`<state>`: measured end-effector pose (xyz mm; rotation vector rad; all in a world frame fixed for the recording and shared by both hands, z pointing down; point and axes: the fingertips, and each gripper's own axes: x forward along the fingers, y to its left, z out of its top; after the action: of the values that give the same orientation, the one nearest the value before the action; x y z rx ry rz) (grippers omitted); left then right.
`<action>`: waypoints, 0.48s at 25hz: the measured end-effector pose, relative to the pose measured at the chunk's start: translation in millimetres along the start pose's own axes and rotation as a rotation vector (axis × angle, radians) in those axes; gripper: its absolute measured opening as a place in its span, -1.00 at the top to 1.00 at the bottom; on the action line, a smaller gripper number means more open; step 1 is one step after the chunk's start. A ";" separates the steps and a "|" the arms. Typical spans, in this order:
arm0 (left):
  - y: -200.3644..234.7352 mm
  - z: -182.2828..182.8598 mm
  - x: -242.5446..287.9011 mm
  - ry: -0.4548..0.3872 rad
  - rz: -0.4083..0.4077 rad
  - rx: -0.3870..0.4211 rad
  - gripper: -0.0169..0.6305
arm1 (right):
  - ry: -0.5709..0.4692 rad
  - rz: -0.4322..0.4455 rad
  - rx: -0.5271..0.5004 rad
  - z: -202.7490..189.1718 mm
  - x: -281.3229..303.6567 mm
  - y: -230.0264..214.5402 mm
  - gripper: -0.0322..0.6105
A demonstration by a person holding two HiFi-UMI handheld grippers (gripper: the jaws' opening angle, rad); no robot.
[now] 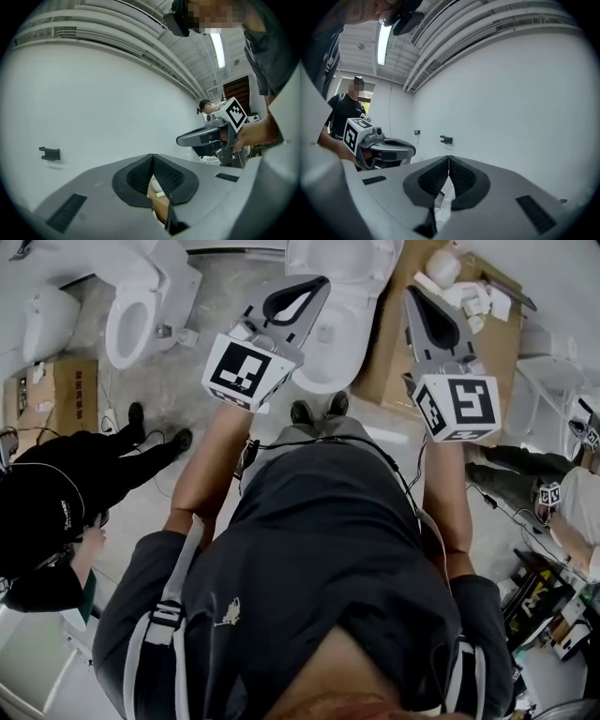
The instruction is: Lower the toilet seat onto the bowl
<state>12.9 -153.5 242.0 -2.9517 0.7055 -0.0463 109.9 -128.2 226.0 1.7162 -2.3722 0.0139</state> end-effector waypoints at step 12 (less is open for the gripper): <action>27.4 2.0 54.2 0.036 0.065 0.003 0.94 | -0.031 0.113 0.043 -7.2 40.8 -46.9 0.88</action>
<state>49.0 -202.1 237.2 -2.9296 0.8051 -0.0959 143.0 -180.5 234.7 1.6093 -2.5065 0.0562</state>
